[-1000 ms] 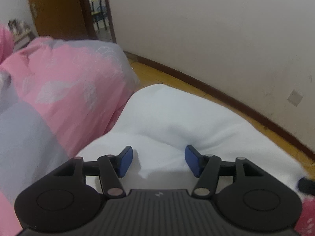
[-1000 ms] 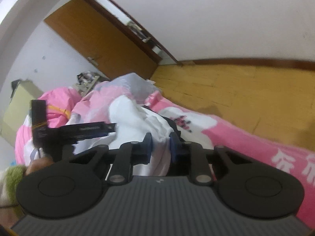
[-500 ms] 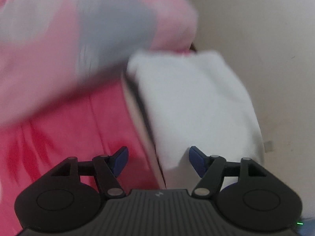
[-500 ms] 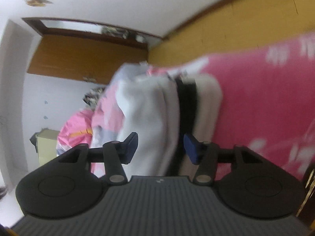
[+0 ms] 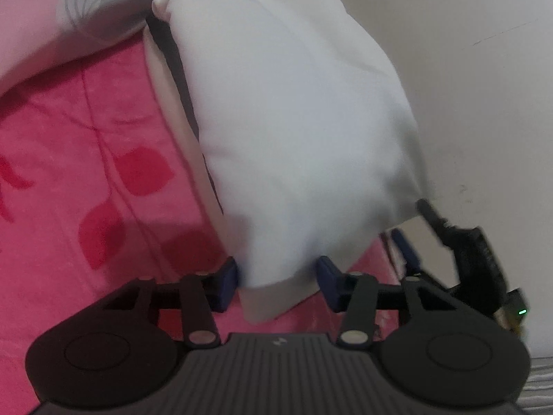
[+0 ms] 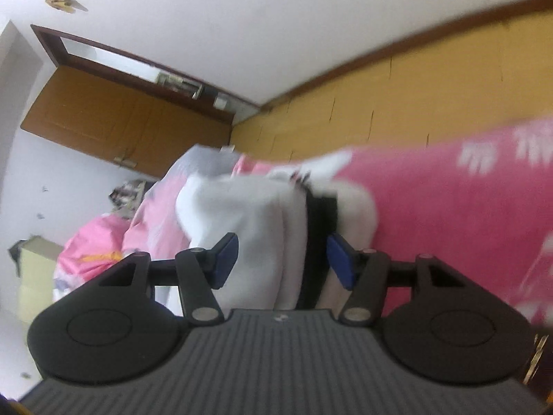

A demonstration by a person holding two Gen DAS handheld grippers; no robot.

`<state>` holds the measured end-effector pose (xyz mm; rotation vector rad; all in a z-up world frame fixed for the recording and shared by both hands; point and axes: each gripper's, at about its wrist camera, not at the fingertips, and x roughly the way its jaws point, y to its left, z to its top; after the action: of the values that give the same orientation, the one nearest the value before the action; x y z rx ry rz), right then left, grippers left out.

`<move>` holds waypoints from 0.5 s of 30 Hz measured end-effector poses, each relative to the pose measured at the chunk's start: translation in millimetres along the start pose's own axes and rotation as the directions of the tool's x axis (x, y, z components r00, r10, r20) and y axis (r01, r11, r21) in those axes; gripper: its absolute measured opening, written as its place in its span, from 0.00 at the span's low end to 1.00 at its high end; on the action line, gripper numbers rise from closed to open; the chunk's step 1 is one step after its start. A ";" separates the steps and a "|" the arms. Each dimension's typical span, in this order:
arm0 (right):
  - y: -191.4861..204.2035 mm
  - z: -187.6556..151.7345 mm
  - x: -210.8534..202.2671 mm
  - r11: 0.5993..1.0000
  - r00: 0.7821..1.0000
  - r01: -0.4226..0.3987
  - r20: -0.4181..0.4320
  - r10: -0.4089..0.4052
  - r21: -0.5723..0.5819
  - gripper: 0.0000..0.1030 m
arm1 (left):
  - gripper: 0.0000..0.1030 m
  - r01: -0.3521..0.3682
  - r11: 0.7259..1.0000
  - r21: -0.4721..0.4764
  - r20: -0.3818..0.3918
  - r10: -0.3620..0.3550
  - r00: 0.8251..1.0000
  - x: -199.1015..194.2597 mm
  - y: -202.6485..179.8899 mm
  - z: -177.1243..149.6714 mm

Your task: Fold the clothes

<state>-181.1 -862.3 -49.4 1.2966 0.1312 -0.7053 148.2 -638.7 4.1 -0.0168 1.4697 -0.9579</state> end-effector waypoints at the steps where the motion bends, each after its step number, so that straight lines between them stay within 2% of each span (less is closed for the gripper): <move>1: -0.3 4.1 1.7 1.000 1.000 0.011 0.019 -0.011 -0.011 0.55 | 0.43 -0.008 1.000 0.004 0.003 0.008 1.000 1.6 -1.4 -0.5; 4: -3.7 13.0 8.4 0.999 0.999 0.016 0.036 -0.014 -0.048 0.55 | 0.36 -0.021 0.999 0.036 0.010 0.020 1.000 3.4 -5.1 -1.3; 6: -2.8 15.4 15.0 0.997 1.000 -0.001 0.016 0.003 -0.079 0.52 | 0.25 -0.024 0.998 0.061 0.009 0.024 1.000 2.6 -6.9 -0.7; 7: -1.7 16.5 18.1 0.995 1.000 -0.016 0.003 0.016 -0.096 0.46 | 0.23 -0.026 0.997 0.072 0.008 0.026 1.000 1.9 -7.6 -0.4; 8: -0.2 17.7 21.0 0.993 1.000 -0.029 -0.011 0.028 -0.112 0.24 | 0.19 -0.014 0.997 0.073 0.003 0.014 1.000 0.0 -7.1 0.0; 9: 5.2 19.6 22.9 0.991 0.999 -0.031 -0.022 0.028 -0.128 0.21 | 0.16 0.010 0.998 0.063 0.000 -0.010 1.000 -3.8 -6.1 2.2; 11: 23.3 27.3 23.7 0.985 1.000 -0.022 -0.024 0.018 -0.170 0.18 | 0.15 0.057 0.997 0.043 -0.006 -0.057 0.998 -11.3 -4.0 6.6; 13: 39.8 34.1 15.5 0.978 0.999 -0.045 -0.018 0.042 -0.203 0.17 | 0.14 0.104 0.994 0.020 -0.009 -0.104 0.995 -18.0 -0.5 8.2; 15: 50.6 38.0 14.9 0.967 0.999 -0.029 -0.029 0.022 -0.251 0.17 | 0.15 0.096 0.995 0.016 -0.024 -0.095 0.995 -12.3 3.9 7.4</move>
<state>-152.9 -898.0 -3.0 1.0624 0.2183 -0.6277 158.6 -633.3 13.3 -0.0644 1.4927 -1.0508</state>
